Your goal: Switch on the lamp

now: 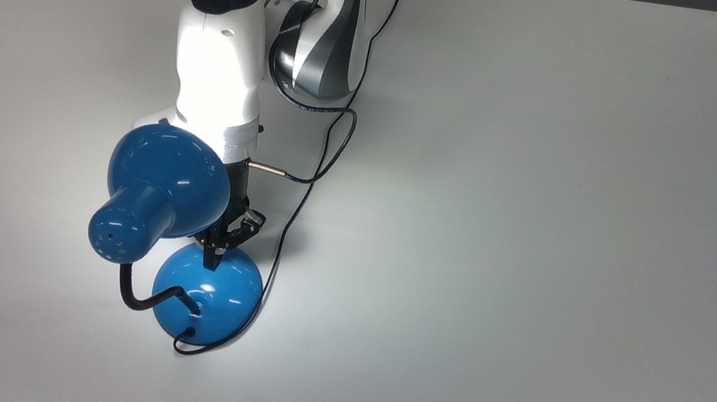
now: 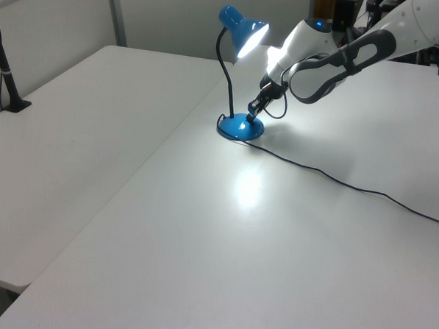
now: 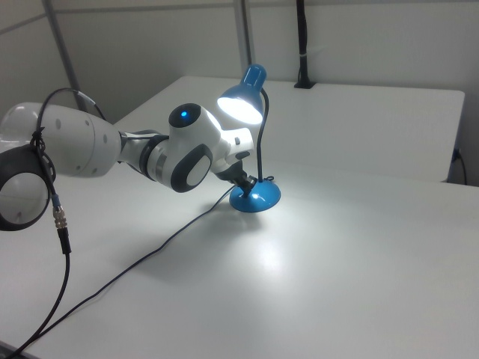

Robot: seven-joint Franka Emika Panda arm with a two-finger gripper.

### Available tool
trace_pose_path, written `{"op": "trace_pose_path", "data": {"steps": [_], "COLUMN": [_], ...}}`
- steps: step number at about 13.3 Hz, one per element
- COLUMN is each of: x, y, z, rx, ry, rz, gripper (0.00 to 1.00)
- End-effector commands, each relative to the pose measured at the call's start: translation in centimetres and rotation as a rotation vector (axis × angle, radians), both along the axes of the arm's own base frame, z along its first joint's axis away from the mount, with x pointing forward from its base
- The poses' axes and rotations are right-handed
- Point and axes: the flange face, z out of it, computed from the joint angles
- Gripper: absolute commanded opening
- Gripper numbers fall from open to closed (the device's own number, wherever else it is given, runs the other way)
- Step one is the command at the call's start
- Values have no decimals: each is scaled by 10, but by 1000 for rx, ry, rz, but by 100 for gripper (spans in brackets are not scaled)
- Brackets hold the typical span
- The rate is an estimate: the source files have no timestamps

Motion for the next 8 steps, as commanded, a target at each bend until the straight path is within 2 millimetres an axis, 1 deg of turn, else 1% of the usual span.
{"op": "trace_pose_path", "data": {"steps": [1, 2, 3, 4, 5, 6, 8], "x": [9, 9, 9, 7, 0, -9, -37], "y": [5, 3, 4, 3, 2, 1, 0], "z": [-22, -21, -16, 8, 26, 35, 55], "rx": [8, 9, 13, 16, 22, 26, 41], "ry": [11, 8, 1, -27, -34, -32, -10], "rz": [-3, -5, -7, -5, -7, -8, -13], "gripper": [0, 0, 0, 0, 0, 0, 0]}}
